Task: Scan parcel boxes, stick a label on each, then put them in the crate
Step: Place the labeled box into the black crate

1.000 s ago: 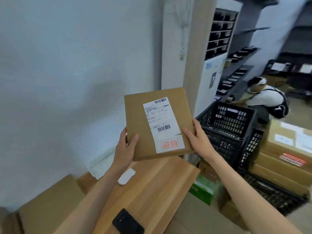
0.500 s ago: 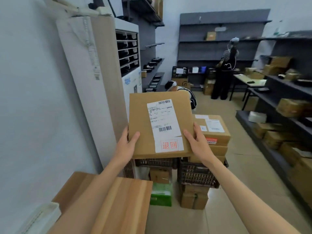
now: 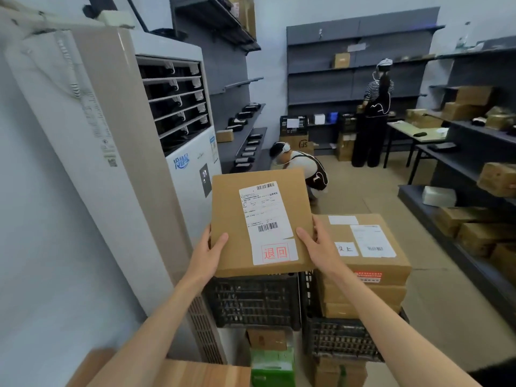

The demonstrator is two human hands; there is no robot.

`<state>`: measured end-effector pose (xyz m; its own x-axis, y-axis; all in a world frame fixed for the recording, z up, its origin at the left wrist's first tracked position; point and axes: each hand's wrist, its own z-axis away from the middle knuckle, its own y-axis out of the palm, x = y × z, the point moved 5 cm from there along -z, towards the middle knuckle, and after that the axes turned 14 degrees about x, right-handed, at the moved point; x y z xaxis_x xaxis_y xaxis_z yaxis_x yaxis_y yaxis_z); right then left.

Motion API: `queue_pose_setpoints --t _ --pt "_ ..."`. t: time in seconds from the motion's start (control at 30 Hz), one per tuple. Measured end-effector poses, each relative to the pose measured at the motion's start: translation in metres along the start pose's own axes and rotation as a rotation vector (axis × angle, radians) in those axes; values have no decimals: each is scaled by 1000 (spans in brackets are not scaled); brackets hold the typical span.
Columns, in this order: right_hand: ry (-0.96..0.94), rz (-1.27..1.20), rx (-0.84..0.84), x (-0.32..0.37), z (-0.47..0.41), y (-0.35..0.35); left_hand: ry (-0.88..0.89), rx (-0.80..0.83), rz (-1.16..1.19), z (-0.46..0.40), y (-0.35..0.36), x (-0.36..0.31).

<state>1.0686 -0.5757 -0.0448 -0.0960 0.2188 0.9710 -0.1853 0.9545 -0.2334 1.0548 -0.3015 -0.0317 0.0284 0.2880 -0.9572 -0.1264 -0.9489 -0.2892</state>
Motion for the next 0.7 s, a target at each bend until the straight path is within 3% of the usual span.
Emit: queue_pose_setpoints --t 0.43,0.7 --pt "275 -47 25 -92 -153 19 -252 38 33 -162 -23 107" --pt "514 -9 35 -166 -204 49 -436 115 103 -218 -23 191"
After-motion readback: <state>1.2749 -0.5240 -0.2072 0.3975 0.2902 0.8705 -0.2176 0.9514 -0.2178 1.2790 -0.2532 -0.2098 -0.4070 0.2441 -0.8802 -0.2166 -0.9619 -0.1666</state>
